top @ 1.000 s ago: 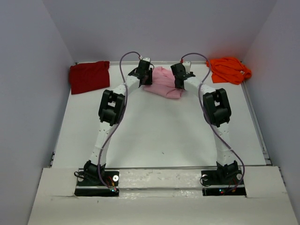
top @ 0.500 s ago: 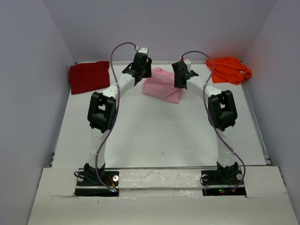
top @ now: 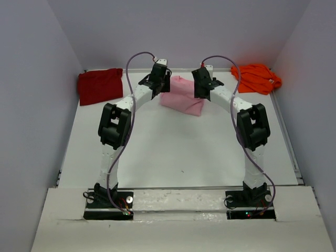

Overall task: Fold and stack the t-shirts
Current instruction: Fold the tshirt

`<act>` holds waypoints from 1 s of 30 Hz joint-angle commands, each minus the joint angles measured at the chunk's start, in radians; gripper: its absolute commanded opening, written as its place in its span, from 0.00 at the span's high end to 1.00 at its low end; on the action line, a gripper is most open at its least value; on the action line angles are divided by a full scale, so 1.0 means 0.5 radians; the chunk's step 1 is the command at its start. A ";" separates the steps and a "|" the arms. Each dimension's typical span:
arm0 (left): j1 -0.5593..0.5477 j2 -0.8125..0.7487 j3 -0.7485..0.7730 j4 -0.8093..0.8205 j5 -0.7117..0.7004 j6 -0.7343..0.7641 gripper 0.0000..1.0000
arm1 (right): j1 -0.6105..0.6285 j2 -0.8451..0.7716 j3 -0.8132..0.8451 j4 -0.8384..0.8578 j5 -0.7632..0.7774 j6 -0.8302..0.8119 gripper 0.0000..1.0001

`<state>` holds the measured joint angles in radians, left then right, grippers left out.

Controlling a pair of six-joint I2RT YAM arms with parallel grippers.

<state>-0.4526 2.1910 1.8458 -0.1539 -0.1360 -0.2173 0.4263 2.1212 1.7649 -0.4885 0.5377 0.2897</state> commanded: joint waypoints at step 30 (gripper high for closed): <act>-0.061 0.349 0.364 -0.336 0.183 0.026 0.45 | 0.181 0.200 -0.002 0.017 -0.207 0.016 0.38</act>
<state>-0.4770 2.3802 1.9537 -0.2600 -0.0536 -0.2256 0.5186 2.2265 1.7367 -0.4900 0.4561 0.2951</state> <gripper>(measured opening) 0.550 0.619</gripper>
